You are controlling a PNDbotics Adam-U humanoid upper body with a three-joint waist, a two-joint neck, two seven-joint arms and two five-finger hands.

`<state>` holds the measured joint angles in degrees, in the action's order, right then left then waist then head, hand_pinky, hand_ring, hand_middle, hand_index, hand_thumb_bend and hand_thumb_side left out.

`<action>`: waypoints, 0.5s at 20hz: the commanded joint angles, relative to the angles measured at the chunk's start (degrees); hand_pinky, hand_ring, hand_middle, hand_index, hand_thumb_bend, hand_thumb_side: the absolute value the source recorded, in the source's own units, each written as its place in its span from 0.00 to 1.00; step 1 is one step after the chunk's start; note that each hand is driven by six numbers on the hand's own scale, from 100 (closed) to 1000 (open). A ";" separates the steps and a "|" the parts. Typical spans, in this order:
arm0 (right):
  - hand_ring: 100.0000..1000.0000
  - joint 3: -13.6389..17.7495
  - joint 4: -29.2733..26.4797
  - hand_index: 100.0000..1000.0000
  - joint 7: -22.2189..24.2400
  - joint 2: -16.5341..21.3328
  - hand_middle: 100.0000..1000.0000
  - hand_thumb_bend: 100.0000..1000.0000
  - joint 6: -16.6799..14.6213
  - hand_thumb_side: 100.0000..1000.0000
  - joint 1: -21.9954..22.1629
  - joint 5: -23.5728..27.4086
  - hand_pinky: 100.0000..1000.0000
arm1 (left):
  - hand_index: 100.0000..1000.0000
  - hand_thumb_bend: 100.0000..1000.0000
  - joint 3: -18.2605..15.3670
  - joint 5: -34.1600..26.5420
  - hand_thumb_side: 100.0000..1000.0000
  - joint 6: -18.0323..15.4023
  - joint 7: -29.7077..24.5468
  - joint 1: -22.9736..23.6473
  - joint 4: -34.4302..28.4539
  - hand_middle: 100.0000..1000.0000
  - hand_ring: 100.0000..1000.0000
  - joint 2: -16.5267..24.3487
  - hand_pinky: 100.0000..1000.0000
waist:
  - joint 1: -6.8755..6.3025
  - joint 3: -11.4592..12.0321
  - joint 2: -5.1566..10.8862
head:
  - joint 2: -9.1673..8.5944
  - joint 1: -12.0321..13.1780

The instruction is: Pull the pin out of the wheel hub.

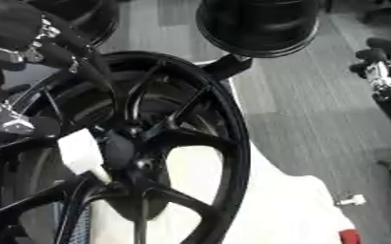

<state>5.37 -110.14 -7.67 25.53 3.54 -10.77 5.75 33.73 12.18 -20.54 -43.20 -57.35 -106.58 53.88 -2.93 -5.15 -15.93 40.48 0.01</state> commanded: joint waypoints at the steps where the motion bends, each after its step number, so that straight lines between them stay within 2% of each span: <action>1: 0.67 0.24 -0.62 0.79 0.07 1.55 0.67 0.00 -0.02 0.51 -0.59 0.28 0.78 | 0.87 0.20 0.59 -0.25 0.07 -9.16 -8.77 -0.26 -0.18 0.79 0.82 1.86 0.87 | 0.11 -0.07 0.83 | -0.93 -0.04; 7: 0.67 0.17 -0.61 0.79 0.09 1.46 0.67 0.00 0.11 0.51 -0.63 0.44 0.78 | 0.87 0.15 2.41 -2.25 0.07 -8.12 -8.77 0.35 -0.53 0.79 0.82 2.17 0.86 | -0.03 -0.10 0.52 | -1.06 -0.07; 10: 0.67 0.19 -0.62 0.79 -0.01 1.46 0.66 0.00 0.20 0.51 -0.62 0.54 0.78 | 0.87 0.12 3.11 -3.01 0.11 -7.42 -8.77 0.71 -0.62 0.79 0.82 2.51 0.86 | -0.15 -0.05 0.40 | -1.09 -0.05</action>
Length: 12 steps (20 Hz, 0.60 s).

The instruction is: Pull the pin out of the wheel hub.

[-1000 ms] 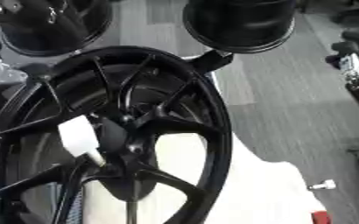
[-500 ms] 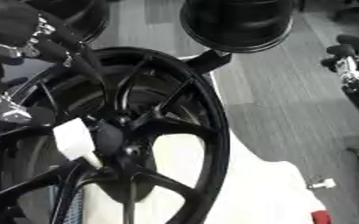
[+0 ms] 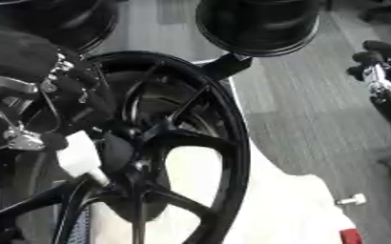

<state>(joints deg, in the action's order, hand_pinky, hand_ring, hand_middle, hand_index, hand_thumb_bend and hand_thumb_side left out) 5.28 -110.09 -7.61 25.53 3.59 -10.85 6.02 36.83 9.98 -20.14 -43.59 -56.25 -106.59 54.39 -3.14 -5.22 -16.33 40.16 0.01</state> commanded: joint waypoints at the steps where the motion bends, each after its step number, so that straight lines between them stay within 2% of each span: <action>1: 0.67 0.26 -0.68 0.79 -0.06 1.45 0.66 0.00 0.16 0.51 -0.54 0.31 0.78 | 0.87 0.13 0.20 -1.06 0.12 -7.58 -8.37 -0.27 -0.64 0.79 0.82 2.14 0.86 | 0.02 0.03 0.75 | -0.79 -0.02; 4: 0.67 0.24 -0.69 0.79 -0.06 1.42 0.66 0.00 0.23 0.51 -0.55 0.39 0.78 | 0.87 0.14 0.71 -0.30 0.13 -7.44 -8.37 0.24 -0.71 0.79 0.83 2.62 0.86 | -0.08 0.02 0.57 | -1.02 0.05; 6: 0.67 0.25 -0.70 0.79 -0.06 1.41 0.66 0.00 0.27 0.51 -0.52 0.42 0.78 | 0.87 0.13 0.39 0.31 0.10 -7.58 -8.37 0.46 -0.80 0.79 0.83 2.76 0.86 | -0.09 0.02 0.48 | -1.11 0.01; 9: 0.67 0.29 -0.72 0.79 -0.08 1.40 0.67 0.00 0.26 0.51 -0.46 0.43 0.78 | 0.87 0.13 -1.30 0.32 0.08 -7.68 -8.37 0.60 -1.74 0.79 0.82 3.02 0.86 | -0.05 0.16 0.44 | -1.10 -0.16; 12: 0.67 0.35 -0.71 0.79 -0.12 1.39 0.67 0.00 0.25 0.51 -0.40 0.45 0.78 | 0.88 0.16 -3.36 -0.75 0.07 -7.58 -8.37 1.14 -4.46 0.80 0.83 3.97 0.86 | -0.06 0.24 0.29 | -1.21 -0.36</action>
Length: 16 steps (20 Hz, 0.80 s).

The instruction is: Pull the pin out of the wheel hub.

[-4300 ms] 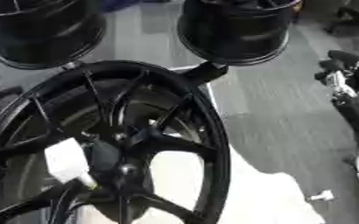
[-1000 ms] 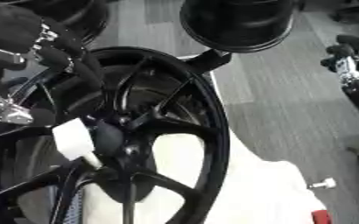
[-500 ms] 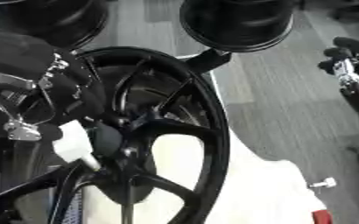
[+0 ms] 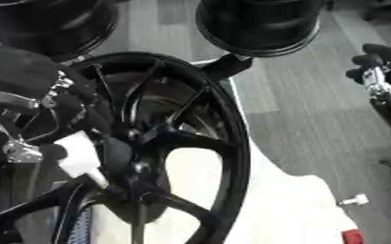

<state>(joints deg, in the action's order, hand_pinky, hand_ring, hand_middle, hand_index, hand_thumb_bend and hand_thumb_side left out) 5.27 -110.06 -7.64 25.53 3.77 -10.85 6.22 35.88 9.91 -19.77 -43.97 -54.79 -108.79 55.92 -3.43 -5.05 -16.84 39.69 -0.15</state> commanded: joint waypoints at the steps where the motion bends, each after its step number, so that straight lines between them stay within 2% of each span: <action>1: 0.67 0.36 -0.75 0.79 -0.10 1.38 0.67 0.00 0.07 0.51 -0.41 0.26 0.78 | 0.88 0.17 -2.96 -0.94 0.07 -7.83 -8.00 -0.07 -3.22 0.81 0.83 2.82 0.86 | 0.23 0.09 0.73 | -0.80 -0.27; 6: 0.67 0.23 -0.76 0.79 0.05 1.31 0.67 0.00 0.14 0.51 -0.52 0.36 0.78 | 0.86 0.21 -3.09 -1.64 0.00 -7.77 -8.00 0.23 -5.63 0.80 0.83 3.49 0.86 | 0.20 0.09 0.43 | -1.02 -0.39; 11: 0.67 0.22 -0.77 0.79 0.07 1.35 0.67 0.00 0.16 0.51 -0.53 0.44 0.78 | 0.86 0.19 -1.71 -1.86 0.04 -7.88 -8.00 0.57 -5.11 0.79 0.83 3.83 0.86 | 0.18 0.01 0.22 | -1.02 -0.14; 16: 0.67 0.10 -0.84 0.79 0.22 1.25 0.67 0.00 0.19 0.52 -0.62 0.59 0.78 | 0.87 0.22 -1.07 -1.44 0.07 -8.26 -8.00 0.81 -4.69 0.79 0.83 3.89 0.86 | 0.13 -0.02 0.11 | -1.07 -0.07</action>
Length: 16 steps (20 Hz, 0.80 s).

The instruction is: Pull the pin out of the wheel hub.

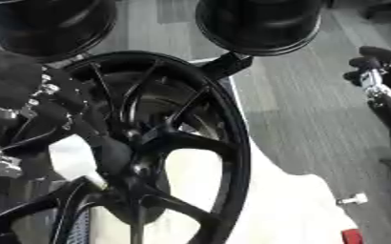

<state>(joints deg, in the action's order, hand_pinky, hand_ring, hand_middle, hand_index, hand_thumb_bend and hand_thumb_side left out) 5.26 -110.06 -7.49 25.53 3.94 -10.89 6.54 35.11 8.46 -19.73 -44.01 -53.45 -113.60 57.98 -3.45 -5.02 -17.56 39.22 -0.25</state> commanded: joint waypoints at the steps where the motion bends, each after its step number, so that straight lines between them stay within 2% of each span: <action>1: 0.67 0.09 -0.86 0.79 0.11 1.21 0.67 0.00 0.04 0.52 -0.57 0.28 0.78 | 0.87 0.23 -0.14 0.28 0.08 -8.44 -7.96 -0.55 0.52 0.79 0.83 1.72 0.86 | 0.16 -0.09 0.82 | -0.61 0.04; 7: 0.67 0.14 -0.93 0.79 0.08 1.06 0.67 0.00 0.01 0.51 -0.55 0.34 0.78 | 0.87 0.23 1.47 1.92 0.13 -9.60 -7.96 -0.62 4.14 0.78 0.83 0.72 0.85 | 0.31 -0.29 0.77 | -0.72 0.05; 16: 0.67 0.12 -1.16 0.79 0.08 0.82 0.67 0.00 -0.01 0.52 -0.58 0.49 0.78 | 0.86 0.22 2.77 4.23 0.11 -11.44 -7.96 -0.46 8.28 0.77 0.82 -0.46 0.85 | 0.42 -0.41 0.68 | -1.35 -0.97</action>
<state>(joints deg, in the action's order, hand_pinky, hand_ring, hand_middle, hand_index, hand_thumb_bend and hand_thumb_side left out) 5.23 -110.07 -7.46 25.48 3.95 -11.04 6.73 38.30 12.33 -21.23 -42.51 -53.38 -105.53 56.78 -3.29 -5.38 -17.73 38.69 -0.88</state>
